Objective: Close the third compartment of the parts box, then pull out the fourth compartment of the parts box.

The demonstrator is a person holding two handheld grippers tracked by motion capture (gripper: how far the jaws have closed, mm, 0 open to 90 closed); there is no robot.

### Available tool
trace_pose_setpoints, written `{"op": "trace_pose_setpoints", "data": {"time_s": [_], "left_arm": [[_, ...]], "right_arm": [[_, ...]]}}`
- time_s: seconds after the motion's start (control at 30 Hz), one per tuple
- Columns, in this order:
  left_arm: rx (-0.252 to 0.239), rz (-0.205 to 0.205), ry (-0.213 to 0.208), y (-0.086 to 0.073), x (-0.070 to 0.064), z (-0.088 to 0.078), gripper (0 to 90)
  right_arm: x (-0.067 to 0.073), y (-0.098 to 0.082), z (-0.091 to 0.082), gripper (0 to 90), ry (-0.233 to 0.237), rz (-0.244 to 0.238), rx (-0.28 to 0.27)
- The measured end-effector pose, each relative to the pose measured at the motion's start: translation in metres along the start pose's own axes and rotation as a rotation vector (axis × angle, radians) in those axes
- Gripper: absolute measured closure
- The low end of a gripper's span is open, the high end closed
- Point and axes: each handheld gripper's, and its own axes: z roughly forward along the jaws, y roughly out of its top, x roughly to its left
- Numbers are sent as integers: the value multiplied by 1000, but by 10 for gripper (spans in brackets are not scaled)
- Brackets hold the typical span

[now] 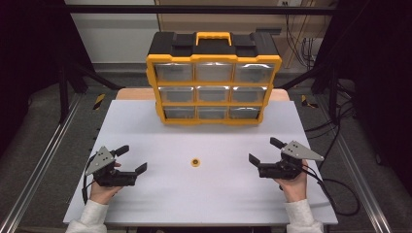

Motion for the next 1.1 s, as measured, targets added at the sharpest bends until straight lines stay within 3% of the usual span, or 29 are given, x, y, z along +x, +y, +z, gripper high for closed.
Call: {"op": "trace_pose_setpoints", "data": {"time_s": [0.23,0.5,0.83,1.1], "left_arm": [[-14,6,-6,5,-4,0,27],[-21,51,-19,15,-9,5,27],[-16,143,-31,37,-16,14,26],[11,243,-30,60,-20,21,27]], "right_arm": [[-1,-14,-3,1,3,11,17],[-1,-20,-3,2,9,7,32],[-3,-22,-7,2,18,8,13],[-5,-23,-9,2,11,10,13]]}}
